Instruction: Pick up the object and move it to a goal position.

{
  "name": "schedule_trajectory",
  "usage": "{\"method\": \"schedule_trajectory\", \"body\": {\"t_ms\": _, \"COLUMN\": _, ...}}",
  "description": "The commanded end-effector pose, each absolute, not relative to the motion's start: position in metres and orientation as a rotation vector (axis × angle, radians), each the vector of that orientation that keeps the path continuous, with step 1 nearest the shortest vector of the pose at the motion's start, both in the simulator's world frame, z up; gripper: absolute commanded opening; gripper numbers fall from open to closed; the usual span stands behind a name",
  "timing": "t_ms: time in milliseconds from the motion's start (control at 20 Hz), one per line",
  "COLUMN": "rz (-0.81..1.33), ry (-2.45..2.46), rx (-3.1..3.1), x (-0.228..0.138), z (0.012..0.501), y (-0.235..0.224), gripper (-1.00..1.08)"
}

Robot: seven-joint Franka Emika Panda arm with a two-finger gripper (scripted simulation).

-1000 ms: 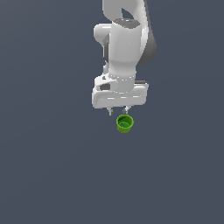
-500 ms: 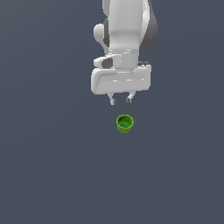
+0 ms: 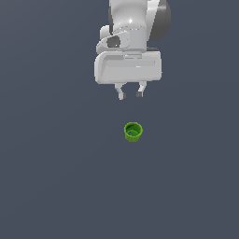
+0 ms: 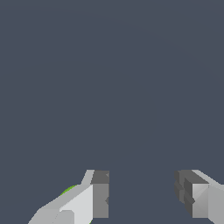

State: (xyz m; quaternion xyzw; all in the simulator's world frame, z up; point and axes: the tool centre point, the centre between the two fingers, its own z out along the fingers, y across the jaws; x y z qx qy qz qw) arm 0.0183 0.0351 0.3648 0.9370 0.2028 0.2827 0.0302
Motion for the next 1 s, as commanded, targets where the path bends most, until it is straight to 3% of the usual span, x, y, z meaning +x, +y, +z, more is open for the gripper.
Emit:
{"method": "schedule_trajectory", "body": {"t_ms": 0, "rz": 0.929, "ry": 0.657, "rx": 2.871, "x": 0.017, "z": 0.374, "y": 0.035, "gripper": 0.28}}
{"method": "schedule_trajectory", "body": {"t_ms": 500, "rz": 1.123, "ry": 0.764, "rx": 2.823, "x": 0.010, "z": 0.392, "y": 0.032, "gripper": 0.28}}
{"method": "schedule_trajectory", "body": {"t_ms": 950, "rz": 1.243, "ry": 0.842, "rx": 2.807, "x": 0.005, "z": 0.377, "y": 0.030, "gripper": 0.28}}
